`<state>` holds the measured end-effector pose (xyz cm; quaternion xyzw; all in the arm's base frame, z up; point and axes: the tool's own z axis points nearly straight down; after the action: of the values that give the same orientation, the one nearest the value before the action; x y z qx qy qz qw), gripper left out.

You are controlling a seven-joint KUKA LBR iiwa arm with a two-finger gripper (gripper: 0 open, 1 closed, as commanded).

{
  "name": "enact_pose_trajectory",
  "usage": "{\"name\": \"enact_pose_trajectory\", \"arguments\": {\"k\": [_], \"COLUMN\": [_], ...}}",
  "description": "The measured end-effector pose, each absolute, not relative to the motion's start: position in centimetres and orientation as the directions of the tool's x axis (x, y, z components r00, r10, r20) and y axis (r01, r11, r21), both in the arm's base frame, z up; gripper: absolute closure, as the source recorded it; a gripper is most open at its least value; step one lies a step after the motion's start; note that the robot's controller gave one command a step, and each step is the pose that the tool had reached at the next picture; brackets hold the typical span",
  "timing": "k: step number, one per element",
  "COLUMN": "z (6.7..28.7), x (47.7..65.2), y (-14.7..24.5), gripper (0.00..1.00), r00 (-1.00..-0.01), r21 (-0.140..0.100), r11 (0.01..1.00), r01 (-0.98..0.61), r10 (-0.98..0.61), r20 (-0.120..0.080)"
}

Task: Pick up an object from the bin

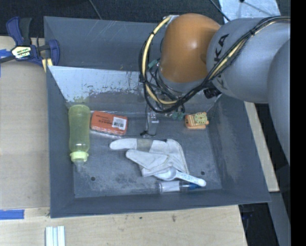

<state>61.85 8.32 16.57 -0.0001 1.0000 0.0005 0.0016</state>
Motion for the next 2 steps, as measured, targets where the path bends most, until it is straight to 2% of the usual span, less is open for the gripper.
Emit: {"name": "enact_pose_trajectory", "arguments": {"k": [1, 2], "z": [14.2, 10.0], "x": [61.6, 60.4], "y": [7.8, 6.3], "gripper": [0.0, 0.0], "r00": [-0.997, -0.995], "r21": [0.001, 0.0], "r11": [0.997, 0.995], "r01": [-0.077, -0.099], "r10": [-0.077, -0.099], "r20": [-0.011, -0.003]}}
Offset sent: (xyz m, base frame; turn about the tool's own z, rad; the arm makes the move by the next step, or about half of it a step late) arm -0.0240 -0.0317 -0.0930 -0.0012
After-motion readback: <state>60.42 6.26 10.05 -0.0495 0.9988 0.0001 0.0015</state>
